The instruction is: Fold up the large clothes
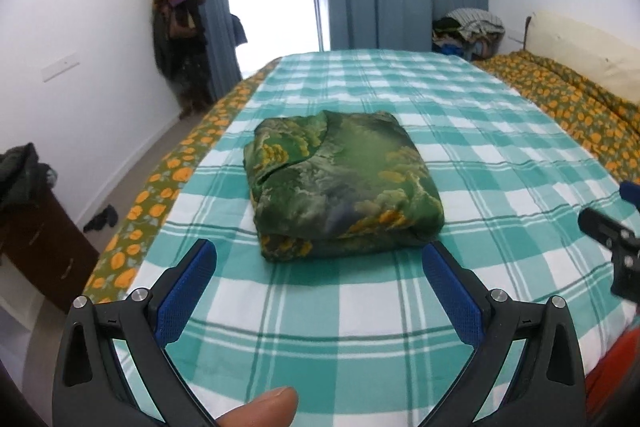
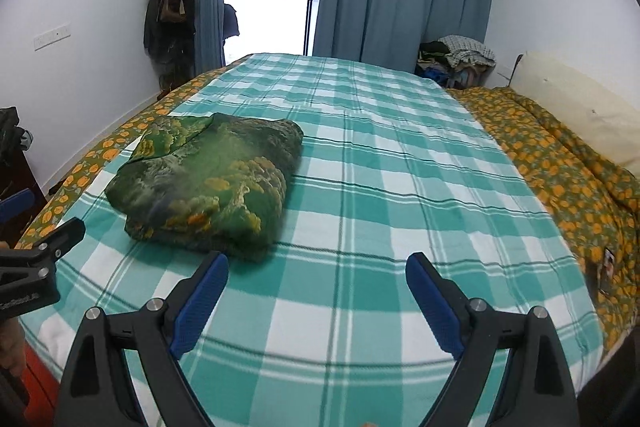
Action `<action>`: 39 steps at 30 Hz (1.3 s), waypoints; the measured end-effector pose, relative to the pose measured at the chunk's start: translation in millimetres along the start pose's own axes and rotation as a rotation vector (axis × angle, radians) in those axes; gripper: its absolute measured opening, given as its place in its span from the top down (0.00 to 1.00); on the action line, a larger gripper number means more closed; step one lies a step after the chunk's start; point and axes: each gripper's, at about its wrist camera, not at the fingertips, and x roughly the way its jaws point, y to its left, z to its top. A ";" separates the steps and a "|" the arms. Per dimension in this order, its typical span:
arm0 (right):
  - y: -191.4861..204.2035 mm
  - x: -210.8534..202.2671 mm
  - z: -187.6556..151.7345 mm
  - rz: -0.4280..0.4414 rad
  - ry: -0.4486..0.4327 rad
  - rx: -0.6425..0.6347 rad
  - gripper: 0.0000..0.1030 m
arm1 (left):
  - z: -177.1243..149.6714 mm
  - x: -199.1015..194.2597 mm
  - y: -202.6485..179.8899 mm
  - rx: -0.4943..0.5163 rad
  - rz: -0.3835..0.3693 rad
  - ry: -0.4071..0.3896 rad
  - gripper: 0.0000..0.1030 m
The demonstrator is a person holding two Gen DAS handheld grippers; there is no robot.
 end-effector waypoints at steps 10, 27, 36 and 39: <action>-13.3 -42.1 -48.3 0.062 -0.003 0.062 0.11 | -11.6 -46.9 -7.5 -0.027 -0.049 0.007 0.00; 5.6 -58.1 -45.8 0.087 0.043 0.048 0.11 | -17.2 -48.1 -8.5 -0.032 -0.026 0.105 0.00; 8.4 -62.7 -42.0 0.088 0.042 0.045 0.11 | -13.2 -54.8 -12.5 -0.020 -0.047 0.110 0.01; 11.3 -62.7 -41.9 0.090 0.045 0.037 0.11 | -12.1 -56.5 -13.3 -0.020 -0.049 0.107 0.01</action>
